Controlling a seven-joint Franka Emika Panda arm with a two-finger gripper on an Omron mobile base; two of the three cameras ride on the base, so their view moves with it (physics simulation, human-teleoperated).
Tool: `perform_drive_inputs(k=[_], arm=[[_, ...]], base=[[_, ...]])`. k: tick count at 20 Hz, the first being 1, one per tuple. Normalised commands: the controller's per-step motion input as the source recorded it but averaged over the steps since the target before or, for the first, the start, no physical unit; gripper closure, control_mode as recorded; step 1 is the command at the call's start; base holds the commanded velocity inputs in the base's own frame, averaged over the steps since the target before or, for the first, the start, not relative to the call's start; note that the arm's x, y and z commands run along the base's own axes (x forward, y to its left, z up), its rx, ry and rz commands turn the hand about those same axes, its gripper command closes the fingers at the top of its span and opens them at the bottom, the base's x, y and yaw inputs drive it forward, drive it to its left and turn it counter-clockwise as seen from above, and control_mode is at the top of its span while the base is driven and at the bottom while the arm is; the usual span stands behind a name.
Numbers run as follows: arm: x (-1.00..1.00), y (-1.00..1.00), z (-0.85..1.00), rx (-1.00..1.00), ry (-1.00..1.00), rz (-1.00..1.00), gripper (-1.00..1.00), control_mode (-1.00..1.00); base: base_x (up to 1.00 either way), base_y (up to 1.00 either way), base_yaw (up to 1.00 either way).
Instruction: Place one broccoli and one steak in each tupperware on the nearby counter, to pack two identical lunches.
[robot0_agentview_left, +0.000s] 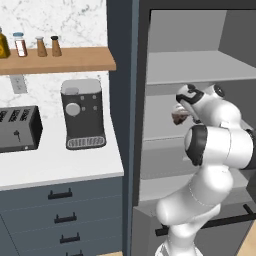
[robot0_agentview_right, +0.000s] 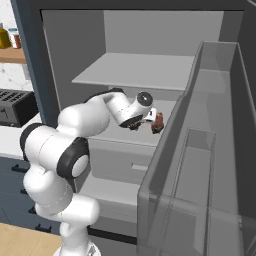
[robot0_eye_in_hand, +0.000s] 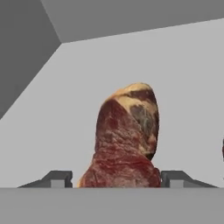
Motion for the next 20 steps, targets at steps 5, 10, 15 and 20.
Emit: perform_drive_inputs(k=[5, 10, 15, 20], arm=[[-0.72, 0.17, 0.21, -0.09, -0.01, 0.08, 1.00, -1.00], [-0.76, 0.46, 0.74, -0.16, -0.01, 0.04, 1.00, -1.00], [-1.00, 0.52, 0.43, -0.01, 0.01, 0.00, 1.00, -1.00], [-1.00, 0.03, 0.00, 0.10, 0.00, -0.02, 1.00, -1.00]], base=[[0.00, 0.00, 0.00], [0.00, 0.00, 0.00], [0.00, 0.00, 0.00], [0.00, 0.00, 0.00]])
